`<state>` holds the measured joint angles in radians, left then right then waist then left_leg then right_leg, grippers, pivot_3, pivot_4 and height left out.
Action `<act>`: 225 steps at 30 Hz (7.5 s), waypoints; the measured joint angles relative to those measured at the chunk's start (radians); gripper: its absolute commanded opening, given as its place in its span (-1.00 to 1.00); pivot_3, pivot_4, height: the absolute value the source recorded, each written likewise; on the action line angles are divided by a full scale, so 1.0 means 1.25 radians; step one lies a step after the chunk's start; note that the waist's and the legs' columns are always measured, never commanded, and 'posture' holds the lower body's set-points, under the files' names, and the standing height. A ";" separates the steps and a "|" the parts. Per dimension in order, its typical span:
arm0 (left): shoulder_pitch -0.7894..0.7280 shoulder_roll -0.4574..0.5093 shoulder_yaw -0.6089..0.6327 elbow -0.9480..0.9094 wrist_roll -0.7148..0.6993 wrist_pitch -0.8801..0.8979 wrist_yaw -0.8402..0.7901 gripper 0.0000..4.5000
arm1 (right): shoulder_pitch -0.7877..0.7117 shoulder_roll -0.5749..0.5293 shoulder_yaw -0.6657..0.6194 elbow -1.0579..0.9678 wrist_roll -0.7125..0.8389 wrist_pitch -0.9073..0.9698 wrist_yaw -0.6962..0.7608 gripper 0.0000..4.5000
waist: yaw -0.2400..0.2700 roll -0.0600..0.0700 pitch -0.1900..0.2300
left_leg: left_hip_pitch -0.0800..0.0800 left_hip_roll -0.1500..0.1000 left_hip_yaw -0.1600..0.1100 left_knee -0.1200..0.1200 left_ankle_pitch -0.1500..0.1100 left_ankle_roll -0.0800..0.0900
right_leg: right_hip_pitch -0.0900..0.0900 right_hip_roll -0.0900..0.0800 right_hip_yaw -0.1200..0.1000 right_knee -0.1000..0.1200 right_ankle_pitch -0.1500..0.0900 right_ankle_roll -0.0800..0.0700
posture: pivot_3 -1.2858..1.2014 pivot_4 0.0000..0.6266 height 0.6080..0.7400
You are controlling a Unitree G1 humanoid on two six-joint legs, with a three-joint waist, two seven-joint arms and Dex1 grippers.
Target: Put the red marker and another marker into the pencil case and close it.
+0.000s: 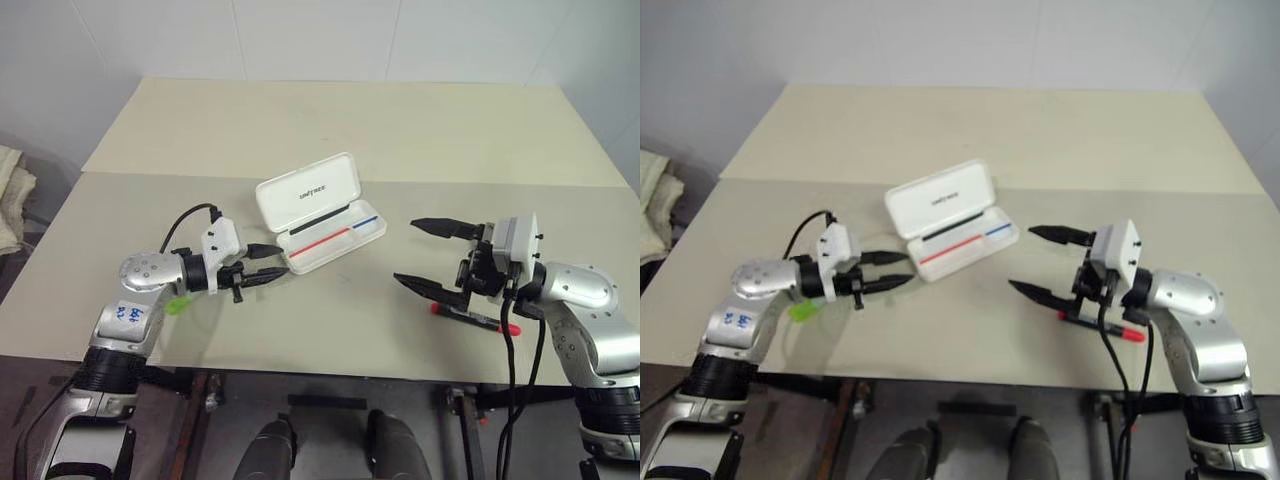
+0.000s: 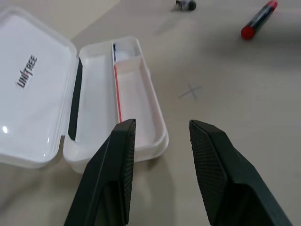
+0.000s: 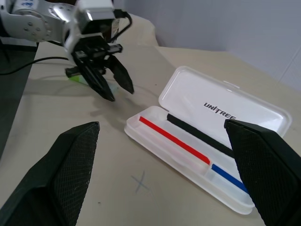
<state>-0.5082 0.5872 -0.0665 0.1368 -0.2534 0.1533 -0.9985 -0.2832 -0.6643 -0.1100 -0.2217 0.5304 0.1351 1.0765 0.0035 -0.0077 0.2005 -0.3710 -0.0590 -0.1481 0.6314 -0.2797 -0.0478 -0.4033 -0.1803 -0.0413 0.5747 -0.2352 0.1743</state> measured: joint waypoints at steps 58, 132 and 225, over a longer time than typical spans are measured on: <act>-0.185 -0.066 -0.212 0.080 0.232 0.070 -0.094 -0.99 | 0.005 0.014 0.014 -0.038 -0.013 -0.002 -0.028 1.00 | 0.004 0.000 0.000 | 0.000 0.000 0.002 0.002 0.000 0.000 | 0.000 0.000 0.002 0.000 0.000 0.001 | 0.03 -0.52 1.00; 0.099 0.015 0.033 -0.248 -0.203 0.069 -0.186 0.99 | 0.099 -0.159 -0.049 0.427 -0.138 -0.086 0.183 1.00 | -0.007 0.000 0.000 | 0.004 0.003 0.019 0.014 -0.006 0.009 | -0.001 0.005 0.021 0.000 0.006 0.001 | 0.03 -0.52 1.00; 0.336 0.109 0.202 -0.269 -0.170 -0.021 -0.040 1.00 | -0.435 0.188 0.269 0.448 -0.224 -0.148 0.284 0.99 | -0.025 0.001 0.001 | 0.000 0.023 0.037 0.012 -0.014 0.001 | -0.021 0.027 0.038 0.007 0.010 -0.009 | 0.03 -0.52 1.00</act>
<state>-0.0879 0.7235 0.1862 -0.1991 -0.4655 0.1276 -1.0479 -0.8267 -0.4298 0.2260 0.3381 0.2508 -0.0501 1.4317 -0.0281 -0.0069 0.2012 -0.3709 -0.0307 -0.1021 0.6463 -0.2973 -0.0459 -0.4294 -0.1470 0.0063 0.5834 -0.2225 0.1634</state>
